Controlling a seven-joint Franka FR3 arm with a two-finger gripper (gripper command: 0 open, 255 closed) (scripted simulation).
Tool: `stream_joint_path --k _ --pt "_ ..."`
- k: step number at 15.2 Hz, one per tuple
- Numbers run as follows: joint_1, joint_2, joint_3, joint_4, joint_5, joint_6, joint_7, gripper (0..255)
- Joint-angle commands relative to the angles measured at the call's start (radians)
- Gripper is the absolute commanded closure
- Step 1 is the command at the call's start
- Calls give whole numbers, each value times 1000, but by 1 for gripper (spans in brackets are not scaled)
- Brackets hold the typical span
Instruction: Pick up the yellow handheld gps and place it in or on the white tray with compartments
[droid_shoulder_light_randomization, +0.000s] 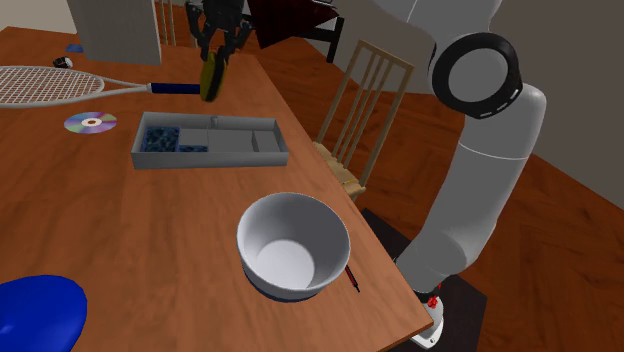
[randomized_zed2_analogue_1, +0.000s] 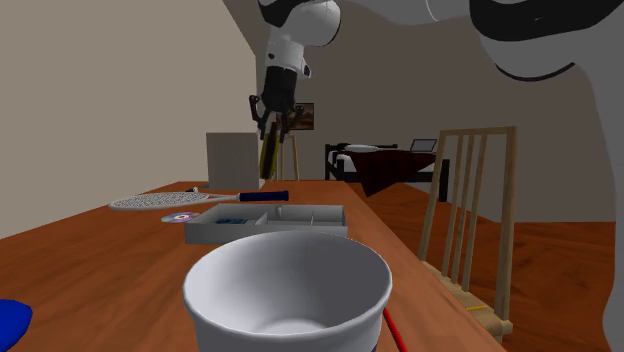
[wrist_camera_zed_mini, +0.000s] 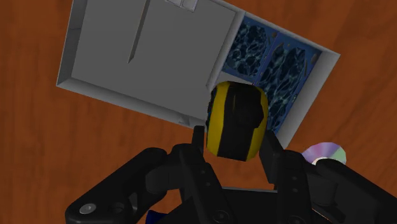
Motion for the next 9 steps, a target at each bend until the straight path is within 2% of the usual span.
stream_joint_path --k 1,9 --pt "-6 -11 -1 -39 5 30 -5 255" --pt "-25 -48 -3 -199 24 153 -24 255"
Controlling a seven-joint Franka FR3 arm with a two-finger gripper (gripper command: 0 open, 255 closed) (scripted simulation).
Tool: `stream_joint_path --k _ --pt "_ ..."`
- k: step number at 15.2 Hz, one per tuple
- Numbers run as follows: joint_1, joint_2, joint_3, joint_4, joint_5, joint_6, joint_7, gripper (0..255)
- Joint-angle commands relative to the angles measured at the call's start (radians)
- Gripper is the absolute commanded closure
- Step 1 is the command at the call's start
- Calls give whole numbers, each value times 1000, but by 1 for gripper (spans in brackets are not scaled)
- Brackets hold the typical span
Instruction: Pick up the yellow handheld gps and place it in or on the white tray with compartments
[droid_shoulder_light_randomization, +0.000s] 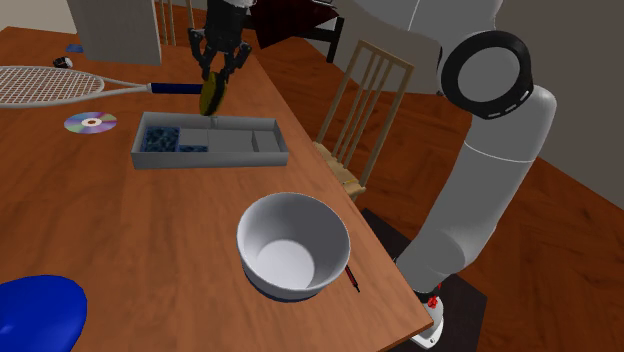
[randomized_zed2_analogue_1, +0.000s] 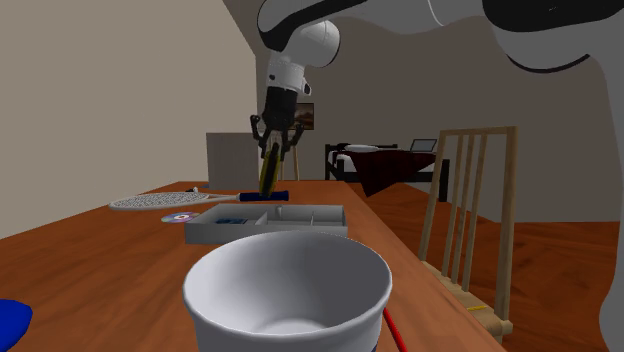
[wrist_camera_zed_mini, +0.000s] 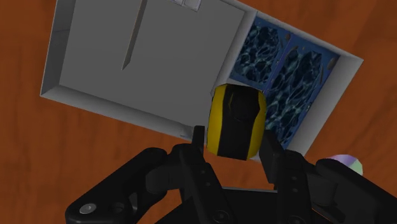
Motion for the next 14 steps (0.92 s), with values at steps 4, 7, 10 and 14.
stream_joint_path --k 4,7,10,14 --pt "-6 -12 -1 -85 7 74 -8 255" --pt "-9 -16 -2 -122 9 107 -12 255" --pt "-8 -16 -2 -121 9 107 -12 255" --pt "-8 -16 -2 -121 9 107 -12 255"
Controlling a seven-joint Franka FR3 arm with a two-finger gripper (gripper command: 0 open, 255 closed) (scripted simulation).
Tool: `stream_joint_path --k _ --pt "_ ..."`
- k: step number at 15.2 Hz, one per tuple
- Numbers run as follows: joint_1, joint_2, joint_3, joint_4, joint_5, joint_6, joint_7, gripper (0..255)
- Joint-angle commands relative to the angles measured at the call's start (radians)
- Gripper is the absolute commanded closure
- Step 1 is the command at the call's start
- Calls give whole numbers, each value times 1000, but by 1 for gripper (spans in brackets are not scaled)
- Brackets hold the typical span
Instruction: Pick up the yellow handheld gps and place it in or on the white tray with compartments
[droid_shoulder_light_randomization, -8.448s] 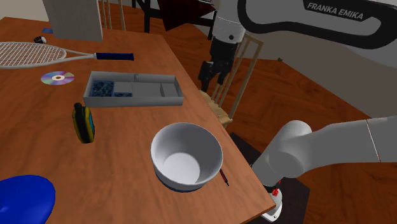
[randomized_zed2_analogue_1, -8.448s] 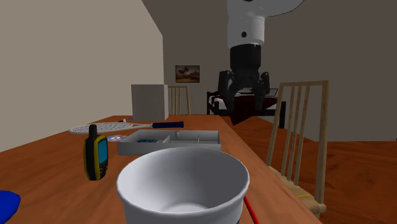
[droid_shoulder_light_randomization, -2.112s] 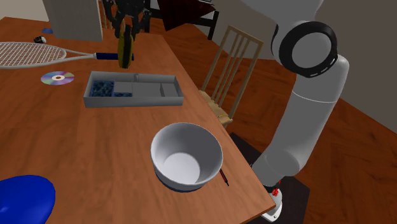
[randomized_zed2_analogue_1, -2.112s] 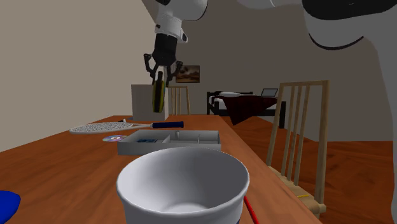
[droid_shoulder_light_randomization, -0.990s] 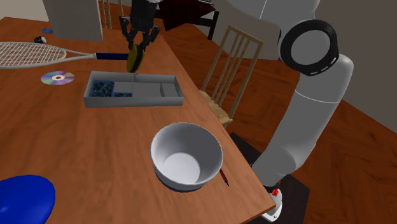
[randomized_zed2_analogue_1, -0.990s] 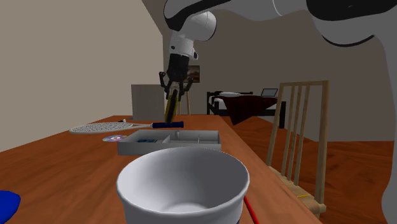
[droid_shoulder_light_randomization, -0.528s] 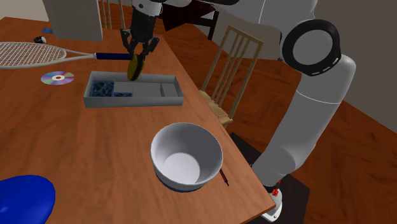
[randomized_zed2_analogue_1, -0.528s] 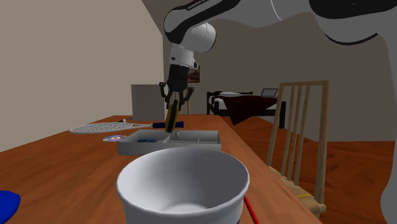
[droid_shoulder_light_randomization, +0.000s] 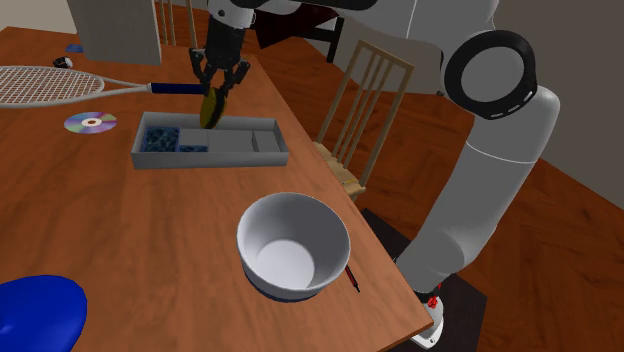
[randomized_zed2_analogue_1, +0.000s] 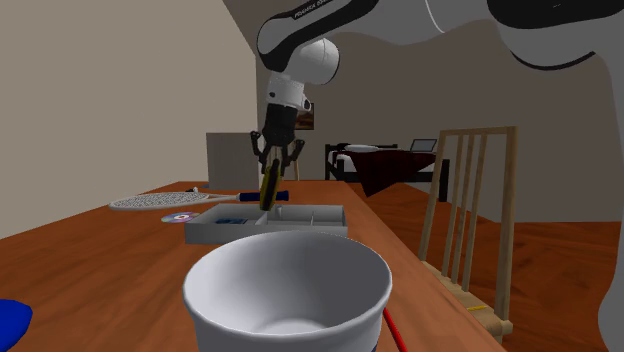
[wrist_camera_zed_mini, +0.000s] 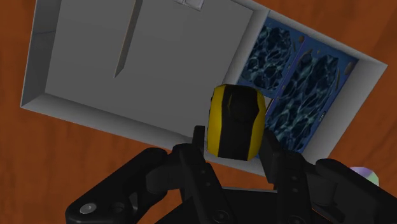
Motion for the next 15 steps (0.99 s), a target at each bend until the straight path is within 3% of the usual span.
stream_joint_path --k 1,6,10,15 --pt "0 0 0 0 0 0 0 0" --pt "0 0 0 0 0 0 0 0" --pt "-2 0 -1 126 0 -127 1 0" --pt "-2 0 -1 126 0 -127 1 0"
